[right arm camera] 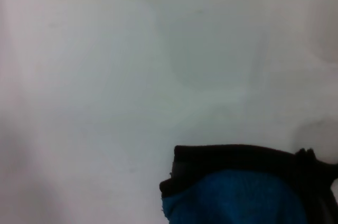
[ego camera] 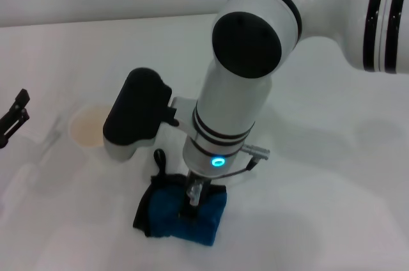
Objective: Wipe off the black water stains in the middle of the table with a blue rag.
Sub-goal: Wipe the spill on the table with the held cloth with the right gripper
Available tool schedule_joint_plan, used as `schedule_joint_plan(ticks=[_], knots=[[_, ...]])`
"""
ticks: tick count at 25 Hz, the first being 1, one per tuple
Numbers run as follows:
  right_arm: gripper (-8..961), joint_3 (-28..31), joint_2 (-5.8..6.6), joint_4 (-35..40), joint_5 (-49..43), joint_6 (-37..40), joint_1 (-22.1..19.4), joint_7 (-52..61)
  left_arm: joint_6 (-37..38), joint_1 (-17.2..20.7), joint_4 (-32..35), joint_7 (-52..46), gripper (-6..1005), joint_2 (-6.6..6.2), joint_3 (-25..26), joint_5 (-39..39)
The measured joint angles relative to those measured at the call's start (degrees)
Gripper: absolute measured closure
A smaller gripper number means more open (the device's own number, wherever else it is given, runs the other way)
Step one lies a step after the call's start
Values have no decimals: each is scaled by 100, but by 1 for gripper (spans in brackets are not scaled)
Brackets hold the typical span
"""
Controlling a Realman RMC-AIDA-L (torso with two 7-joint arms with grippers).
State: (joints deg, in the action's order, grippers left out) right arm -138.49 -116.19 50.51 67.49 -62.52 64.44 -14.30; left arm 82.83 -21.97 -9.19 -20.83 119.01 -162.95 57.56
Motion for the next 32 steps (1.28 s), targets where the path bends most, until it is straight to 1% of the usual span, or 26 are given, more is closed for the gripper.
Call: schedule_joint_plan(ticks=[3,5,11,15,20,24,27,32], knots=[[866,-42,0,44,36,3,-20,-82,19,50,13,0,129,0,0,1],[866,-46,-2,-43,44,156,-17,-94,21,97,25,0,129,0,0,1],[880,57,-1,-543,-136,526,100,-88,33,162,48,0,131,0,0,4],[880,307,-2,-825,-429,561,125,-97,36,192,49,0,132,0,0,8],[880,830,0,-1154,-1205,515,47,47,39,219,43,0,134,0,0,16],[880,858,2,-1163,-1246,526,4,41,39,220,38,0,134,-4,0,18],[881,829,6,-933,-1135,453,-81,-35,35,198,31,0,134,-9,0,18],[881,514,4,-578,-516,430,-107,-264,16,141,27,0,135,-9,0,18]])
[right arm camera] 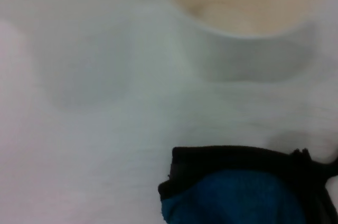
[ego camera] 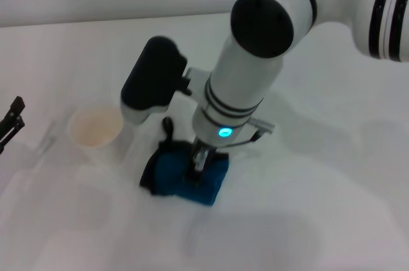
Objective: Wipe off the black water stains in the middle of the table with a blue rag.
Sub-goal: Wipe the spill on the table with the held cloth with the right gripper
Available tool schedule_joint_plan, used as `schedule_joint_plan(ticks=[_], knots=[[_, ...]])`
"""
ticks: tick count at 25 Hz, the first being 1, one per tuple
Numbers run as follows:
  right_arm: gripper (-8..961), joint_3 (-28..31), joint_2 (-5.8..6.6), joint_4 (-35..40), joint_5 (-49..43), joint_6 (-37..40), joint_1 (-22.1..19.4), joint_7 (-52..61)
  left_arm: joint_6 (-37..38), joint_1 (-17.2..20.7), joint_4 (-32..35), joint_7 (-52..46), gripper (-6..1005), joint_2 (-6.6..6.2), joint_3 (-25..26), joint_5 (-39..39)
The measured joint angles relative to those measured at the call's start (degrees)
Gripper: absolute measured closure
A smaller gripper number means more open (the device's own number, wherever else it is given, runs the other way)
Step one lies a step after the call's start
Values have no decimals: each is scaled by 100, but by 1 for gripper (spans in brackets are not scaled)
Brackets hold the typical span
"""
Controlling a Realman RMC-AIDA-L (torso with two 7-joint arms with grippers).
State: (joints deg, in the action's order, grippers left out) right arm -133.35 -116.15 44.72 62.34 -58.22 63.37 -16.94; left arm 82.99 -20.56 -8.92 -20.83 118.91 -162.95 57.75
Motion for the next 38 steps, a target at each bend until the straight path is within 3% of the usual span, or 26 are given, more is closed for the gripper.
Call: schedule_joint_plan(ticks=[8,15,25,38], knots=[[881,-280,-7,507,548,-226,22,-234,4,-37,-22,0,135,-6,0,0],[881,-111,-5,181,363,-122,16,-142,19,-8,-11,0,134,-4,0,50],[881,1271,3,112,-1181,-549,-285,212,32,35,-14,0,134,1,0,128],[882,3582,79,535,-3485,-1798,-1210,213,33,2,-75,99,135,-15,0,260]])
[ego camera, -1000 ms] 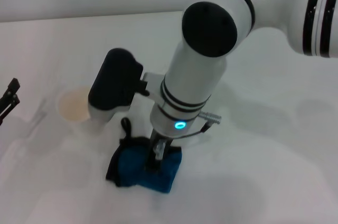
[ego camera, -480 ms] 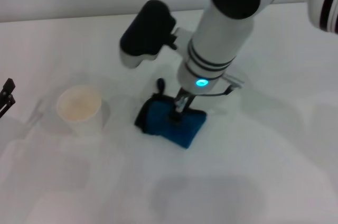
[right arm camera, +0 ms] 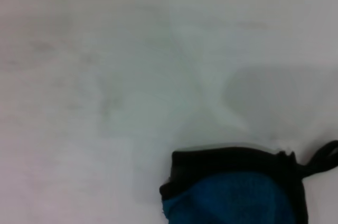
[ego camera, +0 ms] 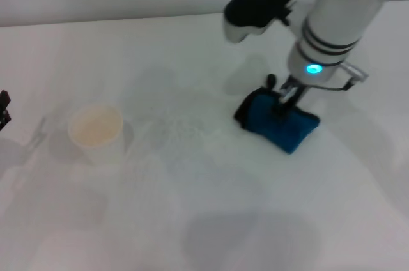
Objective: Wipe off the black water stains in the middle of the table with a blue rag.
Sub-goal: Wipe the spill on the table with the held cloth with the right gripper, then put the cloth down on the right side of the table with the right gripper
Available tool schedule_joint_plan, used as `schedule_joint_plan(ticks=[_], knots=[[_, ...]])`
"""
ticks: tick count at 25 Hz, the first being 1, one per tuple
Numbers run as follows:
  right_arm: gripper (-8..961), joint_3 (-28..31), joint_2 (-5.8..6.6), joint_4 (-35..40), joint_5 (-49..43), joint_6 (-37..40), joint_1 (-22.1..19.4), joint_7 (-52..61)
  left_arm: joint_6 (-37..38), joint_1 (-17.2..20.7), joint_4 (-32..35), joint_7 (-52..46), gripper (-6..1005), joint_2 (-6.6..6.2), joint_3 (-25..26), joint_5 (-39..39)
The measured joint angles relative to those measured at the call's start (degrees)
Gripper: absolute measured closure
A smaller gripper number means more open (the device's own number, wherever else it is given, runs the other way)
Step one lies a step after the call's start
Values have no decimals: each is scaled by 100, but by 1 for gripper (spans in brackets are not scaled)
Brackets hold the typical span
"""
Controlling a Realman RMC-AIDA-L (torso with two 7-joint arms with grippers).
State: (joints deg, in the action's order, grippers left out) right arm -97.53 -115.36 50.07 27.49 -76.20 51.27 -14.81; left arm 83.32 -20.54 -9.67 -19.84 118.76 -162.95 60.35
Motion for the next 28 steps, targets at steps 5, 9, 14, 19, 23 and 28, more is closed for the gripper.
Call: schedule_joint_plan(ticks=[5,9,14,19,23,28], knots=[[882,672,13,405,-639,-360,-407,-29,0,-15,-7,36,134,6,0,31],[870,1161,20,681,-899,-549,-702,-52,-5,-35,-9,37,134,2,0,35],[841,1383,41,984,-969,-663,-1029,-41,-12,-47,-9,40,134,-1,0,39],[813,1476,23,981,-977,-672,-1128,-121,-22,-68,-9,42,135,-10,0,39],[791,1478,2,985,-844,-662,-1140,-227,-25,-97,-8,42,135,-11,0,39],[762,1482,-2,959,-763,-672,-1122,-250,-34,-99,-8,42,134,-11,0,38]])
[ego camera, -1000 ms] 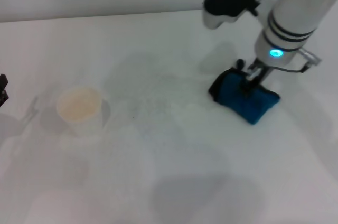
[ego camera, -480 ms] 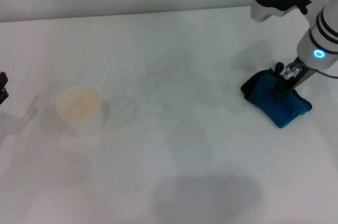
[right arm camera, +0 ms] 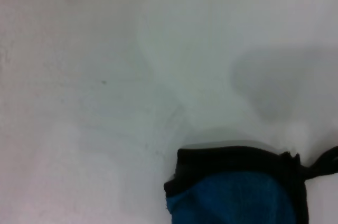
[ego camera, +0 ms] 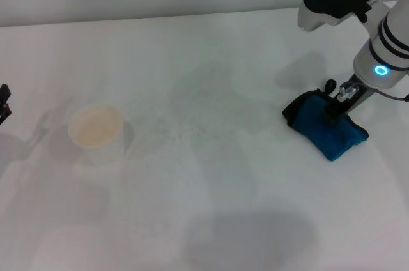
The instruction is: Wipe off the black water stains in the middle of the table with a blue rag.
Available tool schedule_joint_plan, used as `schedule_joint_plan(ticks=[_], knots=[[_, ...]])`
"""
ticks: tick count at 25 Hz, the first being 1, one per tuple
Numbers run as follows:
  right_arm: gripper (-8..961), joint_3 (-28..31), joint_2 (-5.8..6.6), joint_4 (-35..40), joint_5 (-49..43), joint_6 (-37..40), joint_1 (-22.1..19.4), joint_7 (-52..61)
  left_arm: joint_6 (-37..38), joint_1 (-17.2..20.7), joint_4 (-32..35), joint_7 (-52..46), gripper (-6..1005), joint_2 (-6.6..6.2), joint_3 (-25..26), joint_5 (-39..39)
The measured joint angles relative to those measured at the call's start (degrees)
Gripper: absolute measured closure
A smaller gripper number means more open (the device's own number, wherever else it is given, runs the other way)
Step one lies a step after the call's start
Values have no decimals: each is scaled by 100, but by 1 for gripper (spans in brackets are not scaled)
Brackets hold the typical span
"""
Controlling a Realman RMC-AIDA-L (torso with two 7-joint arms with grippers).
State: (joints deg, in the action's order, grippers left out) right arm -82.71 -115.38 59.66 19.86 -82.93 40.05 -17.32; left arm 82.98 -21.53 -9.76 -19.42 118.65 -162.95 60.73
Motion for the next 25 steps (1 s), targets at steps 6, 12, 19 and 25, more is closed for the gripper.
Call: schedule_joint_plan(ticks=[6,12,19,25], knots=[[728,1,13,-28,-28,-69,-4,27,-2,0,0,0,134,0,0,0],[653,10,11,82,-1,-115,-27,-4,-2,-8,0,0,134,0,0,0],[540,171,17,733,2,-189,-167,-102,-1,-9,0,0,134,7,0,0],[539,1018,12,1129,327,224,-451,-698,-1,-16,34,-3,134,9,0,105]])
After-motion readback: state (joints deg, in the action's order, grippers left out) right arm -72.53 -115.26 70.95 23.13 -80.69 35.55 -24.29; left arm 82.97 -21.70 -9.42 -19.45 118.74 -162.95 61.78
